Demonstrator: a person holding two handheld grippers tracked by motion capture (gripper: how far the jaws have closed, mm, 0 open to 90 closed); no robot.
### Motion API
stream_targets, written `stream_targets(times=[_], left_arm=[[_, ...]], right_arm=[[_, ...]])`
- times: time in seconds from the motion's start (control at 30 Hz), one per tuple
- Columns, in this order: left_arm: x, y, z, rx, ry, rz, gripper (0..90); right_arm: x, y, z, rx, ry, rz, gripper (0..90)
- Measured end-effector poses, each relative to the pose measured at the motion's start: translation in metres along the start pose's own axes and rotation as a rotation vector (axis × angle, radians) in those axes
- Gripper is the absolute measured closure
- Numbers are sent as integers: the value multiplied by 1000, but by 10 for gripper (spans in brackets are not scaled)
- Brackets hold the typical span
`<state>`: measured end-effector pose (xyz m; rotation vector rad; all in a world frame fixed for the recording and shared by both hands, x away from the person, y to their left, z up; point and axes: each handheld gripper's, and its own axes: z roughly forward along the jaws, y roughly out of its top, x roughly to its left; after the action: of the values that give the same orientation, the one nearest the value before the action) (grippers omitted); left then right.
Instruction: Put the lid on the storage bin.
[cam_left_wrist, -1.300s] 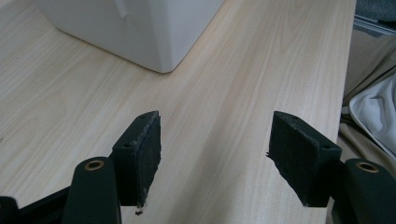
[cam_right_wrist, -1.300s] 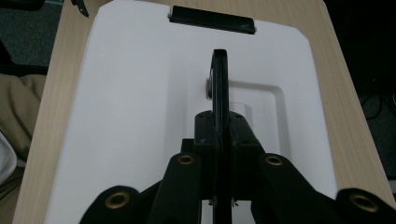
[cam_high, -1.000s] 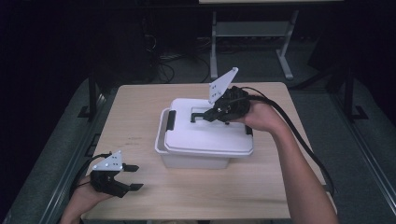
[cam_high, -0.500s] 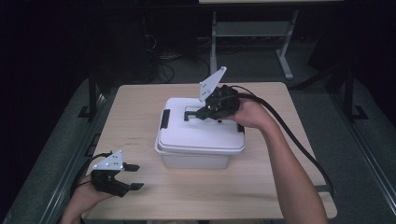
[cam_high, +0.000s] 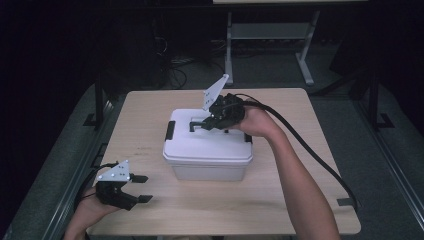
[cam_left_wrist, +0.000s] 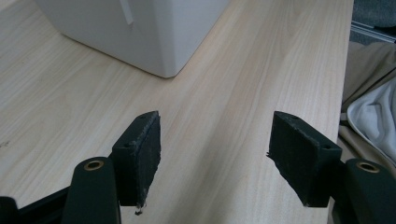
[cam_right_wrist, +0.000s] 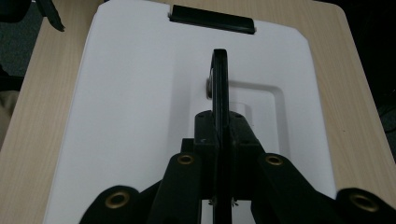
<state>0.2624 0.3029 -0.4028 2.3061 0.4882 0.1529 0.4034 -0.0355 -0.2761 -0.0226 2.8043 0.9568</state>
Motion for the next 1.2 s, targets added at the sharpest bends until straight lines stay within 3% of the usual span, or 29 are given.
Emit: stream_targets(times=[0.23, 0.9, 1.2], left_arm=[[0, -1, -1, 0, -2, 0, 338], [0, -2, -1, -7, -10, 0, 338], [-3, -3, 0, 1, -13, -1, 337]], right_arm=[[-1, -4, 9, 28, 5, 4, 839], [-2, -11, 19, 20, 20, 33, 833], [-2, -16, 7, -5, 49, 80, 705]])
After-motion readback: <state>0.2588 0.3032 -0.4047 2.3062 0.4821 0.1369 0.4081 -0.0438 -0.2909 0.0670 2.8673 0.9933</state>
